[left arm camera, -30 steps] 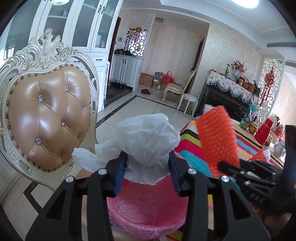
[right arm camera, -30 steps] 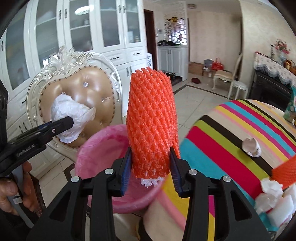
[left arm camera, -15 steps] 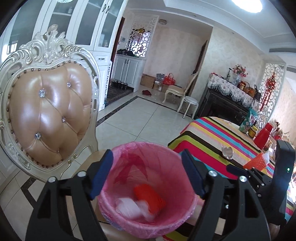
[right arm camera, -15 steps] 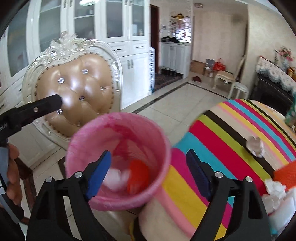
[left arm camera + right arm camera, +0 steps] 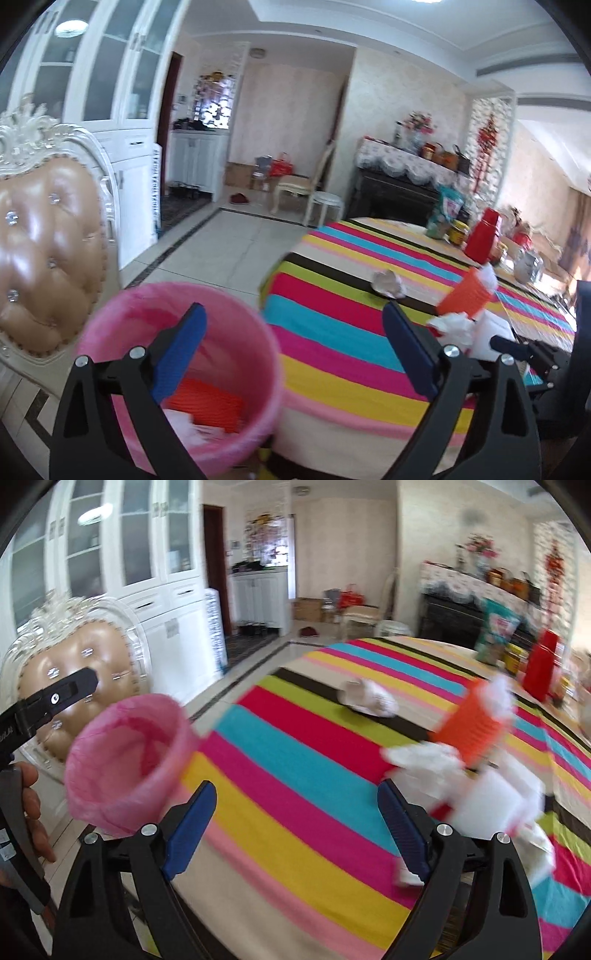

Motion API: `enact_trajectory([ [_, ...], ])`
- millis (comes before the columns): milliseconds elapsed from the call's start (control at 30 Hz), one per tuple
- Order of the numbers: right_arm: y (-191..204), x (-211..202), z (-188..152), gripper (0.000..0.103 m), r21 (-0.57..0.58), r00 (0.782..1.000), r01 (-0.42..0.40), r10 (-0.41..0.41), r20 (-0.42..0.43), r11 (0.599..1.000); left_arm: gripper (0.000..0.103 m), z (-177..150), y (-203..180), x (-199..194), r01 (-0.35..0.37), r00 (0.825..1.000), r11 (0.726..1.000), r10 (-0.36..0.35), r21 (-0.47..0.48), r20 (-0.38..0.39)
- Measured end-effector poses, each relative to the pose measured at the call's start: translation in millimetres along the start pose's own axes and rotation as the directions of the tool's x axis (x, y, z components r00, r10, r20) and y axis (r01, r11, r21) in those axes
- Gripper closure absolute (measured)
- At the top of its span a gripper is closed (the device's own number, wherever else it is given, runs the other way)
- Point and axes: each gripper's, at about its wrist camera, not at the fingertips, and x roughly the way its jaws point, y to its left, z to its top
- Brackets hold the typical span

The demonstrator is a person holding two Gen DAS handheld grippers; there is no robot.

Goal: Collect trash
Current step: 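Return to the table and grasp the black DORMI box with the left tool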

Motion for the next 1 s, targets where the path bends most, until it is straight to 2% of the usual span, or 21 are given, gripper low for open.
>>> enact_trajectory([
  [267, -79, -38, -32, 0.018, 0.085, 0.991, 0.133, -0.135, 0.010, 0.987, 0.010, -19, -69, 15, 0.142, 0.988, 0.989, -0.138, 0.040, -0.075],
  [500, -132, -57, -59, 0.018, 0.143, 0.978, 0.210, -0.210, -0.015, 0.967, 0.011, -39, -130, 31, 0.254, 0.959, 0.964, -0.241, 0.077, -0.149],
  [700, -167, -72, -78, 0.018, 0.203, 0.968, 0.250, -0.250, -0.028, 0.947, 0.012, -59, -176, 46, 0.337, 0.924, 0.938, -0.314, 0.078, -0.218],
  [800, -184, -79, -86, 0.018, 0.236, 0.963, 0.268, -0.268, -0.031, 0.934, 0.016, -71, -196, 54, 0.371, 0.903, 0.926, -0.341, 0.074, -0.260],
  [1000, -203, -88, -96, 0.018, 0.272, 0.956, 0.288, -0.290, -0.034, 0.918, 0.018, -93, -224, 65, 0.412, 0.868, 0.909, -0.371, 0.062, -0.330],
])
